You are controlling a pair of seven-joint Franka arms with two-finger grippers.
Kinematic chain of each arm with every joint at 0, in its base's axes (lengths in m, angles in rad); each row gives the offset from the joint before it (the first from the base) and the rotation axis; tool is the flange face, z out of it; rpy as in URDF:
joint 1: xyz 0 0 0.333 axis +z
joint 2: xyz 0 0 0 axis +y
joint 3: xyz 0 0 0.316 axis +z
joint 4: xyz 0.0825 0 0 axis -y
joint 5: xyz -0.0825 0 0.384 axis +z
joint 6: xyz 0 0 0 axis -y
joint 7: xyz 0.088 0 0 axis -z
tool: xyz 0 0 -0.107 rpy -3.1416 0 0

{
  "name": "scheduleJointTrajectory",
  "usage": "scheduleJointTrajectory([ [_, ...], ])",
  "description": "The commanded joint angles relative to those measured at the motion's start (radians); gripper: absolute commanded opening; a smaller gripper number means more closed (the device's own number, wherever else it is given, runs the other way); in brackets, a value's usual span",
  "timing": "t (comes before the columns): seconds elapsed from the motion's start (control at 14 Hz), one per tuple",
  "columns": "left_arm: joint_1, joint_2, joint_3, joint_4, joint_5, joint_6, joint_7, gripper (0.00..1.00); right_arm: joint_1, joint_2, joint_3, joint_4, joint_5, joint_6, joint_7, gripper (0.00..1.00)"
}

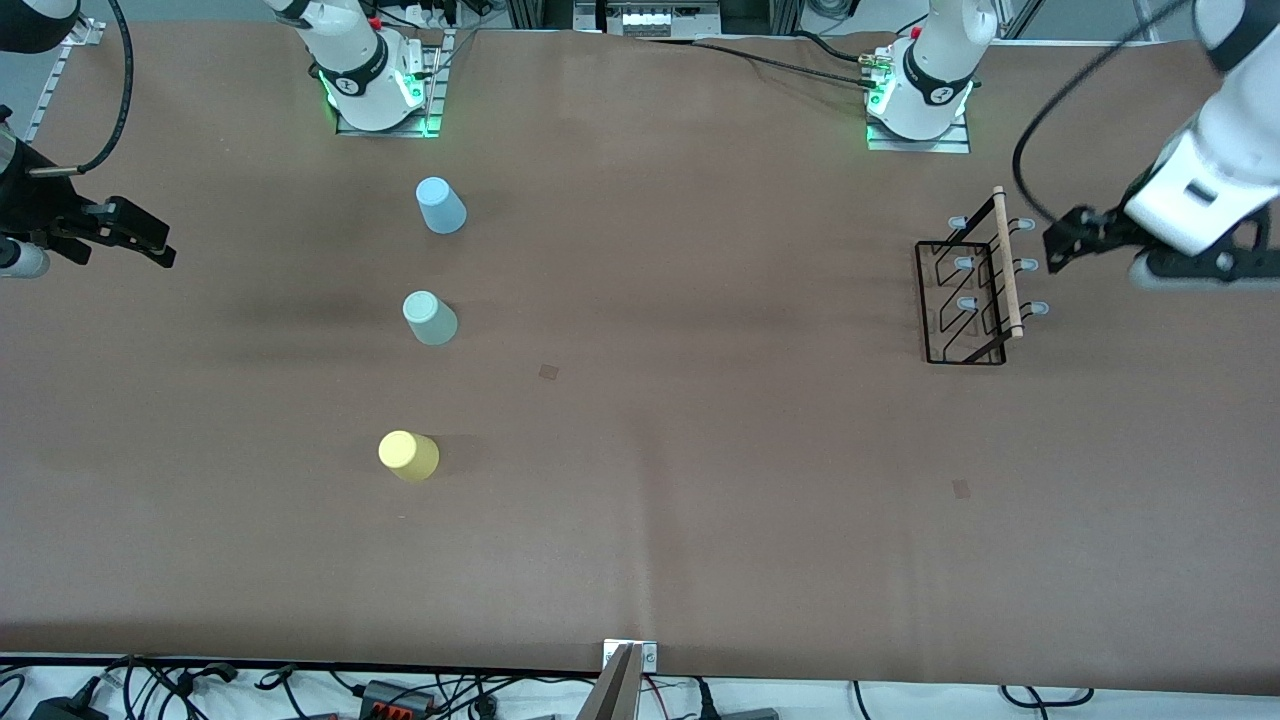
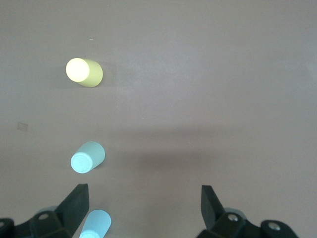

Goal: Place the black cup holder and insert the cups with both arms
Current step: 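Lift the black wire cup holder by its wooden handle with the left gripper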

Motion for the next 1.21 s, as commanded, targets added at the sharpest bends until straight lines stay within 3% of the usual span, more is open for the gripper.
scheduleJointTrajectory([
  [0.0, 0.019, 0.064, 0.001, 0.008, -0.013, 0.047, 0.024, 1.0, 0.001, -0.019, -0.001, -0.008, -0.008, -0.007, -0.007, 1.0],
  [0.07, 0.021, 0.051, 0.004, -0.052, -0.004, 0.111, 0.028, 1.0, 0.001, -0.019, -0.001, -0.008, -0.01, -0.007, -0.007, 1.0],
  [0.21, 0.018, -0.053, 0.009, -0.284, 0.06, 0.298, 0.074, 1.0, 0.001, -0.017, -0.001, -0.006, -0.008, -0.006, -0.007, 1.0],
  [0.29, 0.018, -0.066, 0.009, -0.323, 0.061, 0.311, 0.074, 1.0, 0.001, -0.017, -0.001, -0.005, -0.005, -0.006, -0.007, 1.0],
  [0.79, 0.051, -0.069, 0.018, -0.482, 0.07, 0.375, 0.164, 1.0, 0.001, -0.012, -0.001, -0.006, -0.007, -0.007, -0.007, 1.0],
  [1.14, 0.076, -0.066, 0.019, -0.568, 0.07, 0.44, 0.212, 0.83, 0.001, -0.011, -0.001, -0.006, -0.007, -0.009, -0.007, 1.0],
])
